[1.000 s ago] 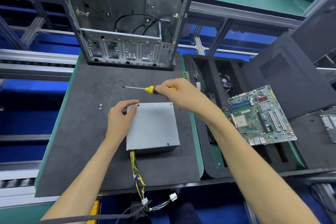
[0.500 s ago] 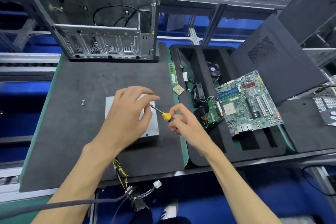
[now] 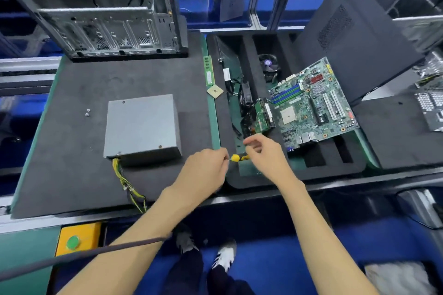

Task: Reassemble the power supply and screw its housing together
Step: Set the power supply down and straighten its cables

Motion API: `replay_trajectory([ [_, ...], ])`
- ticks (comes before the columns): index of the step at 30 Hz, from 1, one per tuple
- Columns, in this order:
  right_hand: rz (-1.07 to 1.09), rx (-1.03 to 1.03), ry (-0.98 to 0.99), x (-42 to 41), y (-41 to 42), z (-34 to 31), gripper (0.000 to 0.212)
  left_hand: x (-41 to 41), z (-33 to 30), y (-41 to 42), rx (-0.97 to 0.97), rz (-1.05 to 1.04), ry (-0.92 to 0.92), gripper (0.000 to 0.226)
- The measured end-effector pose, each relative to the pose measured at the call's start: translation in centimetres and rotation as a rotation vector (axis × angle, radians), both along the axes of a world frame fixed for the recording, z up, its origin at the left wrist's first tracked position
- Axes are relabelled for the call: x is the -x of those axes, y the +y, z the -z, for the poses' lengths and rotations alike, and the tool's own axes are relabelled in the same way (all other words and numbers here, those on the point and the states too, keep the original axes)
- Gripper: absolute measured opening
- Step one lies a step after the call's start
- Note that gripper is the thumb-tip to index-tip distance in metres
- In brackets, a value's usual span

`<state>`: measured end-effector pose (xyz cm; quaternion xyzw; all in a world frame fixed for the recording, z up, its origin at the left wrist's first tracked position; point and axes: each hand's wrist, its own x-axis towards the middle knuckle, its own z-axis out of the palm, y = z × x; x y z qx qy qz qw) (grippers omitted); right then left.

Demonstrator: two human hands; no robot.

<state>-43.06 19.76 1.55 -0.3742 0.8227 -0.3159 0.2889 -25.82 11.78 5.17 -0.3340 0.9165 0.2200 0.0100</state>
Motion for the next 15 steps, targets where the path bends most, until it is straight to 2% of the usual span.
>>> replay_trajectory([
  [3,-0.024,-0.083,0.001,-0.1,1.3,1.5,0.018,2.7,1.9,1.2,0.019,0.025,-0.052,0.019],
  [9,-0.303,-0.266,0.084,-0.4,2.0,2.3,0.025,5.2,4.2,2.0,0.13,0.165,-0.267,0.021],
  [12,-0.343,-0.316,0.08,0.1,1.6,2.4,0.024,4.8,4.0,1.6,0.062,0.183,-0.25,0.026],
  [15,-0.361,-0.34,0.089,0.5,0.7,2.2,0.022,3.1,2.3,0.5,-0.1,0.097,-0.123,0.026],
])
